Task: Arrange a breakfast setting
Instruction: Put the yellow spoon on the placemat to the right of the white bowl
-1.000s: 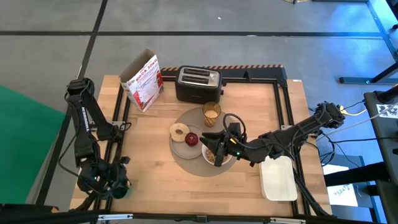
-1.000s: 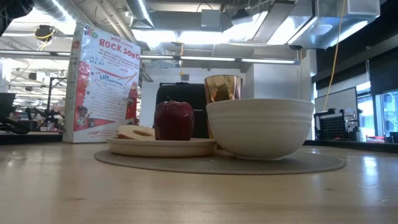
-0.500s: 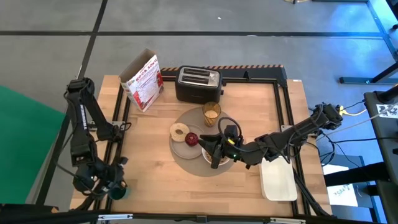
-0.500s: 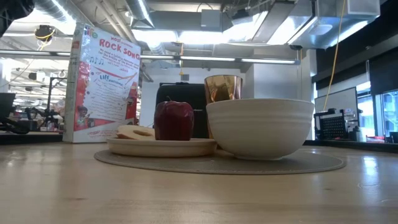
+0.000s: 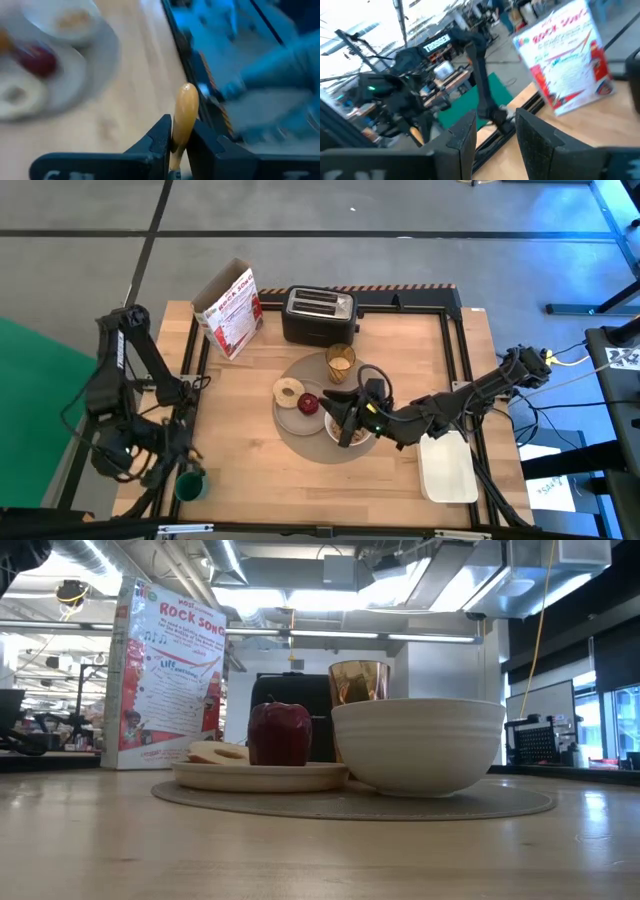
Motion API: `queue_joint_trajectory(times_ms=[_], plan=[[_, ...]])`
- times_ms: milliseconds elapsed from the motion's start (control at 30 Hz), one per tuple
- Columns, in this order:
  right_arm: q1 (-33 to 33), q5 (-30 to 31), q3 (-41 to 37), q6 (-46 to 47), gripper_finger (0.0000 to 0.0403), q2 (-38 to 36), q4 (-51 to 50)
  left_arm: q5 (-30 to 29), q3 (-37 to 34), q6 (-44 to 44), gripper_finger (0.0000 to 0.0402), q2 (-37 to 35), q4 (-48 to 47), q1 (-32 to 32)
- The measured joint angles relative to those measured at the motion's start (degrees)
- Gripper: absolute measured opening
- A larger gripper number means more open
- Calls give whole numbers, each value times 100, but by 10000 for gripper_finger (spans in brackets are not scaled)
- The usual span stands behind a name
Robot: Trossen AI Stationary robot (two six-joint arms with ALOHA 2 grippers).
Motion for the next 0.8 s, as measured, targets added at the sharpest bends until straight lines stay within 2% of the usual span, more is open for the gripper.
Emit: queue_joint_trajectory(times_ms=[100, 233, 367, 433, 533, 633, 800], plan=[[0, 276, 0, -506, 127, -84, 202, -884, 561, 220, 44, -17, -434, 187], [-2, 299, 0, -1216, 127, -302, 225, -2681, 1134, 384, 39, -48, -503, 519], [-49, 281, 0, -1581, 127, -375, 217, -4533, 1325, 385, 36, -65, -243, 918], [-212, -70, 0, -1559, 127, -375, 205, -5303, 1325, 344, 35, -63, -70, 1226], [-689, -1194, 0, -1368, 127, -372, 193, -5485, 1325, 22, 34, -54, 170, 1982], [-1256, -2042, 0, -1275, 127, -344, 193, -5496, 1296, -242, 34, 38, 683, 2862], [-2161, -3150, 0, -1020, 127, -340, 234, -5237, 1281, 298, 33, 238, 1809, 3673]])
